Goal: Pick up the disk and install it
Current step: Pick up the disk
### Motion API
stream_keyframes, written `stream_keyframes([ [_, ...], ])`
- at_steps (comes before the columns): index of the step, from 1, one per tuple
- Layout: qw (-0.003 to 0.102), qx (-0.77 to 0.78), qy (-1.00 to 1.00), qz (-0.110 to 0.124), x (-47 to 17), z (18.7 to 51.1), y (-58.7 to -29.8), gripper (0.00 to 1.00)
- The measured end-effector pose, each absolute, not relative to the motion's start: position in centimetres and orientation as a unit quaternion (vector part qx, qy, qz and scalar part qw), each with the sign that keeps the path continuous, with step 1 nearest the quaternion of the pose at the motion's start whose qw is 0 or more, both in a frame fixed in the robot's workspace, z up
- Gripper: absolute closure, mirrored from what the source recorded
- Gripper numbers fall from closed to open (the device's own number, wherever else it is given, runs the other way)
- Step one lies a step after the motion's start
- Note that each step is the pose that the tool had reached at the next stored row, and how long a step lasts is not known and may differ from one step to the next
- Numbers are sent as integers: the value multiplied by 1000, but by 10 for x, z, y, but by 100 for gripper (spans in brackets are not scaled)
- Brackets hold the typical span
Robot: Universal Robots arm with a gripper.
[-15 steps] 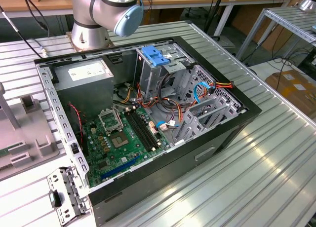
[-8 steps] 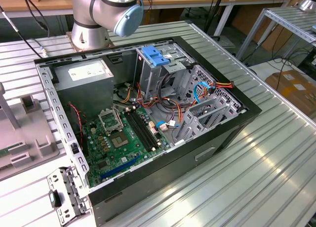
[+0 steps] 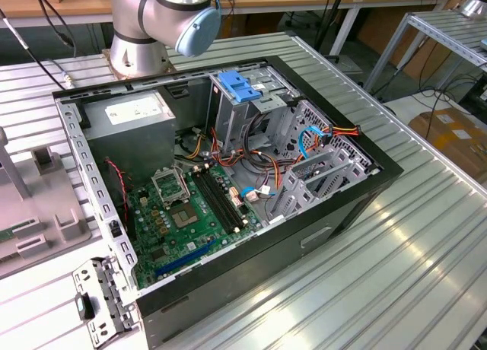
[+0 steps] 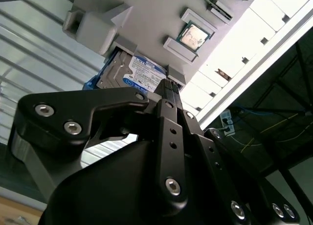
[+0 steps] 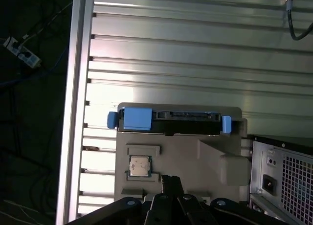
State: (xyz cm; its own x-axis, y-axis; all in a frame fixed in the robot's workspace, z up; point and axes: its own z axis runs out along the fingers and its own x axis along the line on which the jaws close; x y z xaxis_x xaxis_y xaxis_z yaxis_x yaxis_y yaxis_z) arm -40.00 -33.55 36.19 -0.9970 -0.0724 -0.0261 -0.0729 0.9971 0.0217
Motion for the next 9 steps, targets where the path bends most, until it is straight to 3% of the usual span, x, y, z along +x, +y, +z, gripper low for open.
stream_keyframes([
  [9, 12, -60, 998, 12, -400, 362, -335, 89],
])
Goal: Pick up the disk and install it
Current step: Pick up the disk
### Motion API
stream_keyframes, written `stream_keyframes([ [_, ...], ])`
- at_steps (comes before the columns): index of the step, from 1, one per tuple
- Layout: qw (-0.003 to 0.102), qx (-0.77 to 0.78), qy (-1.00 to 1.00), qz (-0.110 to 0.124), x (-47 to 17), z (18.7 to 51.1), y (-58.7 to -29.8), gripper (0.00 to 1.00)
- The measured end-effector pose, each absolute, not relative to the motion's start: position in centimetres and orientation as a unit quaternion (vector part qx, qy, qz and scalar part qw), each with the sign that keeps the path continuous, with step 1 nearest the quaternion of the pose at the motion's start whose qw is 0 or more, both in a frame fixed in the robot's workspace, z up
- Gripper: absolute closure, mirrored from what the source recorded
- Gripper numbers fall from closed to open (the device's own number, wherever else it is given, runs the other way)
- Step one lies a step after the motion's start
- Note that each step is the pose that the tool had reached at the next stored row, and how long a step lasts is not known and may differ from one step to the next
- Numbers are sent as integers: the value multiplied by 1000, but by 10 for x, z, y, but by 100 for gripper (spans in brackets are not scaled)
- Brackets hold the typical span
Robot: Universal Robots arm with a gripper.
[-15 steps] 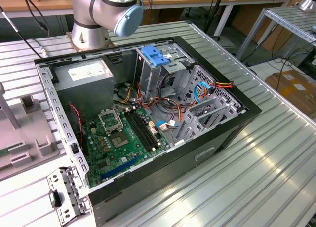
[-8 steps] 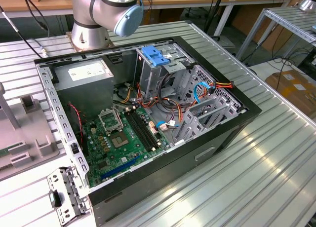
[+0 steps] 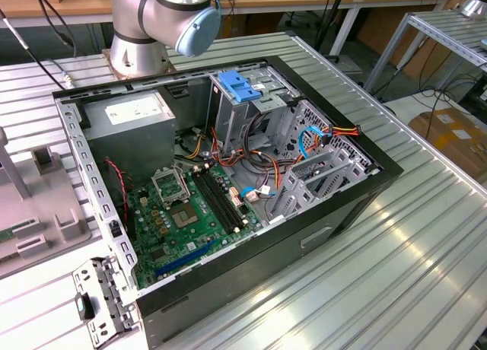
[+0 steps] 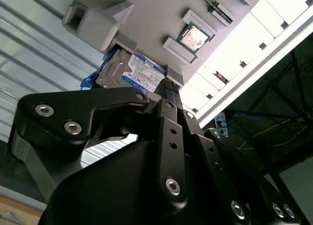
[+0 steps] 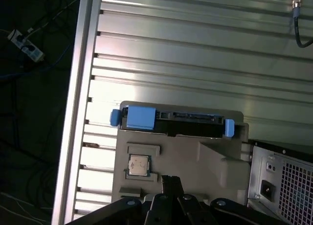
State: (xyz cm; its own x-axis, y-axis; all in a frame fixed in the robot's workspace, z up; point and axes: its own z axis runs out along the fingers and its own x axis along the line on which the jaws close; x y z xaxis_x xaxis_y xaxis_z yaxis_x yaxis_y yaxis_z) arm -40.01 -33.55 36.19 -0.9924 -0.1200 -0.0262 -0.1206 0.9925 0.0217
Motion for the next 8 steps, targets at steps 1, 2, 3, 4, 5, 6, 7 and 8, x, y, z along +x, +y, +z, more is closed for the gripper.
stream_keyframes([
  [1, 12, -63, 998, 12, -400, 362, -335, 89],
  [2, 12, -65, 998, 12, -400, 362, -335, 89],
  [3, 12, -66, 998, 12, -400, 362, -335, 89],
  [4, 12, -68, 998, 12, -400, 362, -335, 89],
  [5, 12, -70, 997, 12, -400, 362, -335, 89],
  [6, 12, -71, 997, 12, -400, 362, -335, 89],
  [7, 12, -73, 997, 12, -400, 362, -335, 89],
  [8, 12, -75, 997, 12, -400, 362, -335, 89],
])
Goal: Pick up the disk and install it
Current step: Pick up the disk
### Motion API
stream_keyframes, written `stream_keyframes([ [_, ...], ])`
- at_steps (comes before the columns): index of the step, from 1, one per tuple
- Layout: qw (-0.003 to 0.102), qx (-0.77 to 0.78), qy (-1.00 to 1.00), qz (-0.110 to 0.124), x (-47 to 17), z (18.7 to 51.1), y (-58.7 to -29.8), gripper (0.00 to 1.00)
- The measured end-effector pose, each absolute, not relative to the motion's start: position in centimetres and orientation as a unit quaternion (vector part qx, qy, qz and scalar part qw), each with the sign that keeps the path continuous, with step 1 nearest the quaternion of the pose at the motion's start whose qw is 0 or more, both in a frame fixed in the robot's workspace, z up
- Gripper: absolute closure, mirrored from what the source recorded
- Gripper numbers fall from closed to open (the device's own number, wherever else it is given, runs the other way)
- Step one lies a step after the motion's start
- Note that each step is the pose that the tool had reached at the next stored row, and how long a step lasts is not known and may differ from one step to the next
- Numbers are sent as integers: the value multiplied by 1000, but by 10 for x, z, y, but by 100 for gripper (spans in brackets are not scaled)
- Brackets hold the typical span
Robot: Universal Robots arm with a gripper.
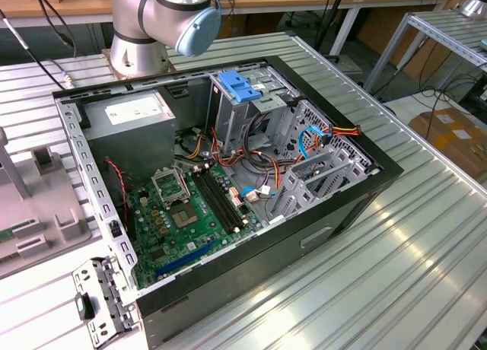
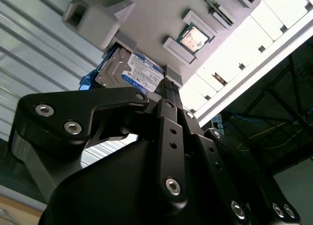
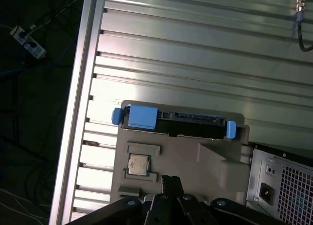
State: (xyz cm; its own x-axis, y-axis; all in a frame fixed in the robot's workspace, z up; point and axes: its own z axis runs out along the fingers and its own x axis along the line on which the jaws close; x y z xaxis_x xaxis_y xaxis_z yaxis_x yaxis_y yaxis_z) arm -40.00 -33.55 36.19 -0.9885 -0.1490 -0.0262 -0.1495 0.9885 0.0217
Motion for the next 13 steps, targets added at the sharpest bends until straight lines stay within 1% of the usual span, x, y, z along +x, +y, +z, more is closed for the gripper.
stream_keyframes([
  [13, 12, -100, 995, 12, -400, 362, -335, 89],
])
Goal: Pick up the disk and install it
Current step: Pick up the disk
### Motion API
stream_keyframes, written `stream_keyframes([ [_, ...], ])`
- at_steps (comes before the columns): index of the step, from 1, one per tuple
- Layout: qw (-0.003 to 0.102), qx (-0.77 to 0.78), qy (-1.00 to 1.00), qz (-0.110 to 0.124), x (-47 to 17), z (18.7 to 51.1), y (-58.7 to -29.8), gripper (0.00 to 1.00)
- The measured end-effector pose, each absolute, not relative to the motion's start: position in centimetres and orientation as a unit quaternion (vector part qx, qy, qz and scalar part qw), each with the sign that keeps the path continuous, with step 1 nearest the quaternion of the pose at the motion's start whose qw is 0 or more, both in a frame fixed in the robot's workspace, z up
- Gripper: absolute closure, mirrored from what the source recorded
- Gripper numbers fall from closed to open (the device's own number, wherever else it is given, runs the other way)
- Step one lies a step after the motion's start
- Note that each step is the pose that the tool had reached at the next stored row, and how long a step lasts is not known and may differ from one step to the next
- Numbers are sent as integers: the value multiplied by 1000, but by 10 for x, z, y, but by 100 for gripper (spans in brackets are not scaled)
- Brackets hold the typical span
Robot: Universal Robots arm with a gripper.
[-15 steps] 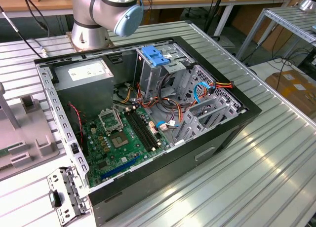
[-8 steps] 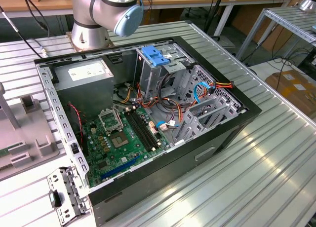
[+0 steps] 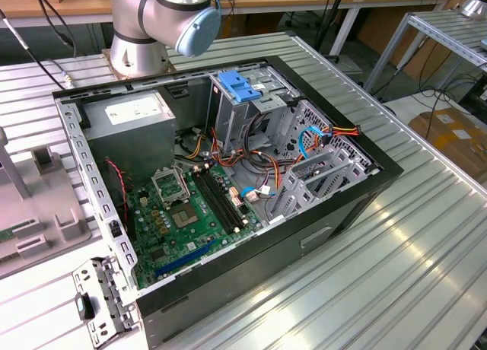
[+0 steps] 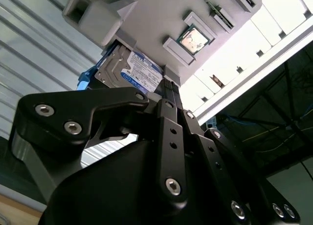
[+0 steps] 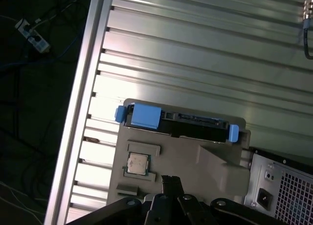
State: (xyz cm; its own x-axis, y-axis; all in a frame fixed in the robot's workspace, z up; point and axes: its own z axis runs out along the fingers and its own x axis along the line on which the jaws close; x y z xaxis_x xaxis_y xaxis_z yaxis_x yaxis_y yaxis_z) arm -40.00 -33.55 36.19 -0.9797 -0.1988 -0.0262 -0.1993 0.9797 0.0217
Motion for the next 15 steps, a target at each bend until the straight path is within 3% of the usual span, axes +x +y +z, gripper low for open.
stream_keyframes([
  [15, 12, -133, 991, 12, -400, 362, -335, 89],
])
